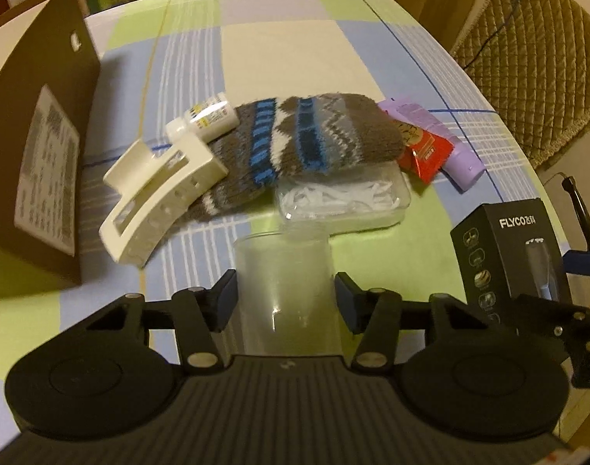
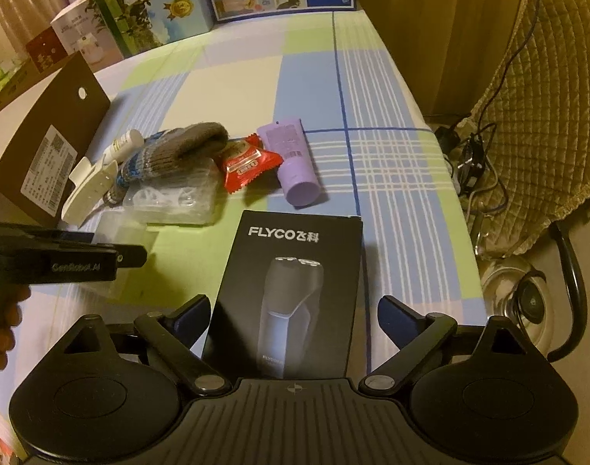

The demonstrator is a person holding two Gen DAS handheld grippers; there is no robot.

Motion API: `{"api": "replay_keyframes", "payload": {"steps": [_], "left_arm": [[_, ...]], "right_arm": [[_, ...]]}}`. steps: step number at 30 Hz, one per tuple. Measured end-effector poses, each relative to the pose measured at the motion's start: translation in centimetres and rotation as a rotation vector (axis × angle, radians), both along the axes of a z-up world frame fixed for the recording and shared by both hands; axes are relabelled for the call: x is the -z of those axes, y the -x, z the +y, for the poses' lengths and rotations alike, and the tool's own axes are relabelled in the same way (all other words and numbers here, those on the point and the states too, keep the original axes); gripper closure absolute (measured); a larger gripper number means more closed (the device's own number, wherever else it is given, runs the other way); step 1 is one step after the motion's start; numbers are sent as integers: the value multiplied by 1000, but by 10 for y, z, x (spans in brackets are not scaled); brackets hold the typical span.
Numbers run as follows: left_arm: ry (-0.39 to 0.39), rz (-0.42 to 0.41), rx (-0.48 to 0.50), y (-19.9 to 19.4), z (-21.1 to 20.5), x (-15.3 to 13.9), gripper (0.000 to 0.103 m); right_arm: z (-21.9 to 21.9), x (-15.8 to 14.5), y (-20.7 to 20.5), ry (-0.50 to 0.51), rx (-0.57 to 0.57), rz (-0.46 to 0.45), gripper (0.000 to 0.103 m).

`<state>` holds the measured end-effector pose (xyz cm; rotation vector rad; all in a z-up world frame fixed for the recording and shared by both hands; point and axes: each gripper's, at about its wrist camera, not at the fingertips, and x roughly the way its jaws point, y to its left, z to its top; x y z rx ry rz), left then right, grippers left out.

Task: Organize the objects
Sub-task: 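Grasp the clear plastic cup with the left tool while the right tool grasps the FLYCO box, then carry the cup with the left tool while the right tool carries the FLYCO box into the box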

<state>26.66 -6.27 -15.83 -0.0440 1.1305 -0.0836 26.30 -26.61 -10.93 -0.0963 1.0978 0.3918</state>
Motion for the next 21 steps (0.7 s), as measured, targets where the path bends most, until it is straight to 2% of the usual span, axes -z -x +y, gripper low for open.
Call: {"api": "replay_keyframes", "payload": {"steps": [9, 10, 11, 15, 21], "left_arm": [[-62, -5, -136, 55, 27, -11, 55], [-68, -8, -156, 62, 31, -14, 55], [-75, -6, -182, 70, 36, -17, 55], [-75, -23, -279, 100, 58, -31, 55], [-71, -46, -360, 133, 94, -54, 55]], "right_arm": [[11, 12, -7, 40, -44, -16, 12], [12, 13, -8, 46, -57, -13, 13], [13, 15, -7, 48, -68, -13, 19], [19, 14, 0, 65, -126, -29, 21], [21, 5, 13, -41, -166, 53, 25]]}}
